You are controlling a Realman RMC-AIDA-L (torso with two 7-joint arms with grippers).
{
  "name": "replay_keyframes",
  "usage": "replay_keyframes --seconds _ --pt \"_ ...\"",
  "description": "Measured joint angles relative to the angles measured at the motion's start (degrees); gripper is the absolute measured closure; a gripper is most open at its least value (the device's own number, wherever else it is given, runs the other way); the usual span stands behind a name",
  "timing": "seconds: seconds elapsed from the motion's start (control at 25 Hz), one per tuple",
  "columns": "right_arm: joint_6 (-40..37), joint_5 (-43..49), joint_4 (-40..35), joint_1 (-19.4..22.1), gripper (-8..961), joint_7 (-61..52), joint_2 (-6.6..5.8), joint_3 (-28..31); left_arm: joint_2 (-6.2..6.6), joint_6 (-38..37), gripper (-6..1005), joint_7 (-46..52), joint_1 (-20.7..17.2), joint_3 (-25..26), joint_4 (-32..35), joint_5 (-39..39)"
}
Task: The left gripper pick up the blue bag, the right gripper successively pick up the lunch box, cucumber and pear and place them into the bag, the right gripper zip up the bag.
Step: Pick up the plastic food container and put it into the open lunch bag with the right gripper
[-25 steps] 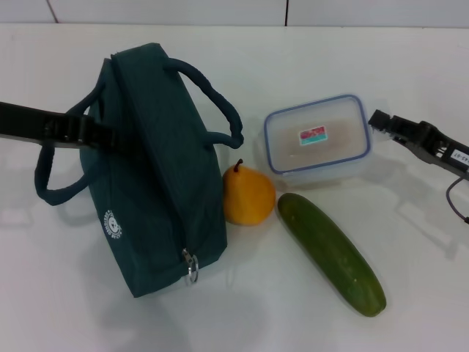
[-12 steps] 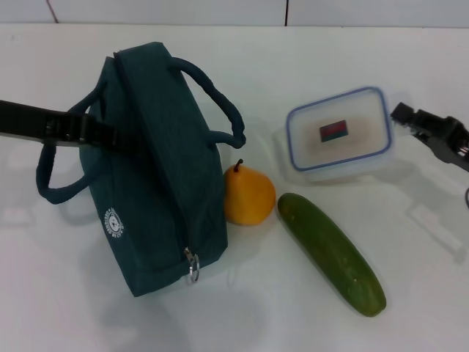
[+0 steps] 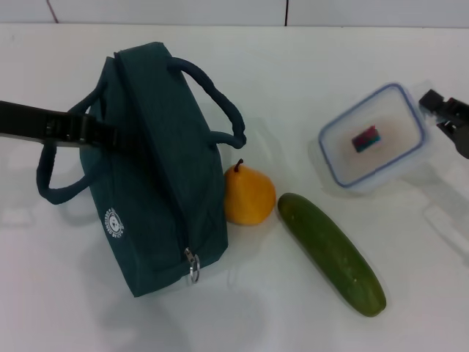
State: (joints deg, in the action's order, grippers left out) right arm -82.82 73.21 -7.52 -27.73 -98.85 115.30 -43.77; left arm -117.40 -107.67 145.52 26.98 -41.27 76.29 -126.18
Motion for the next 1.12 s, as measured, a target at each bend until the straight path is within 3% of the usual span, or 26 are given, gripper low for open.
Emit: replay_keyframes --seconds 0.52,1.12 --pt "-2.1 -4.4 0.3 2.4 857 -3.8 0.12 0.1 -0.06 0.0 957 0.2 0.0 0.0 0.0 1.4" --pt "-8.8 -11.2 1.8 2.1 857 -9.8 0.55 0.7 0.42 0.0 957 -0.1 0.6 0.0 0.0 1.5"
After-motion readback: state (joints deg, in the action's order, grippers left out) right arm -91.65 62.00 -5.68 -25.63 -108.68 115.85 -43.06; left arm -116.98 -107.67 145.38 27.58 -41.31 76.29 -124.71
